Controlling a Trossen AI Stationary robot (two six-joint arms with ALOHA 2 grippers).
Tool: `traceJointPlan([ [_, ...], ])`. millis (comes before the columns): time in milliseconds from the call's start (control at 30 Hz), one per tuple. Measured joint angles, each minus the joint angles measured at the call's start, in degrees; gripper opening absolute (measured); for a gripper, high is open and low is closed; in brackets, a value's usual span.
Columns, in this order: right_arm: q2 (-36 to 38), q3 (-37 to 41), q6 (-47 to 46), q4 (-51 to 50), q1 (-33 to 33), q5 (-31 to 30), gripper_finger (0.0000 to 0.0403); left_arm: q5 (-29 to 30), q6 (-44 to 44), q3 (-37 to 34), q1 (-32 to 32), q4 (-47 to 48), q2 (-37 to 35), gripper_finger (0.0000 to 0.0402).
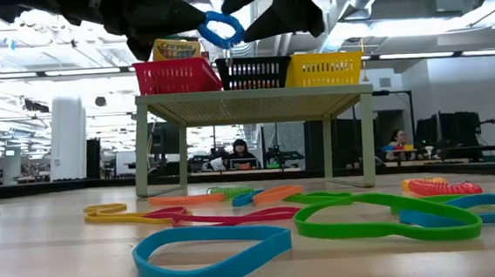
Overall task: Pick & Place Office Desk Supplies
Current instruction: Put the blue spring keychain into the yellow bin on the shelf
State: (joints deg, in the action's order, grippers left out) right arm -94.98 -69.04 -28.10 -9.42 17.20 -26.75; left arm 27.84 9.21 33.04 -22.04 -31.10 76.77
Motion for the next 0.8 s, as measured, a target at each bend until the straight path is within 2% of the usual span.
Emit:
traceJointPlan([
  [133, 0.0, 0.0, 0.3, 0.0, -1.2, 3.2, 0.0239, 0.0, -0.2, 0.0, 0.0, -2.5, 1.3, 0.0004],
  [267, 0.0, 0.0, 1.5, 0.0, -1.7, 5.2, 0.0199, 0.0, -0.3, 0.0, 0.0, -2.9, 1.5, 0.0003],
  [600, 0.0, 0.0, 3.3, -0.2, -1.6, 7.7, 0.0018, -0.1, -0.4, 0.0, 0.0, -3.9, 1.4, 0.0004],
  [800, 0.1, 0.0, 3.3, -0.2, -1.5, 7.5, 0.0021, -0.2, -0.3, 0.0, 0.0, -3.9, 1.4, 0.0008],
])
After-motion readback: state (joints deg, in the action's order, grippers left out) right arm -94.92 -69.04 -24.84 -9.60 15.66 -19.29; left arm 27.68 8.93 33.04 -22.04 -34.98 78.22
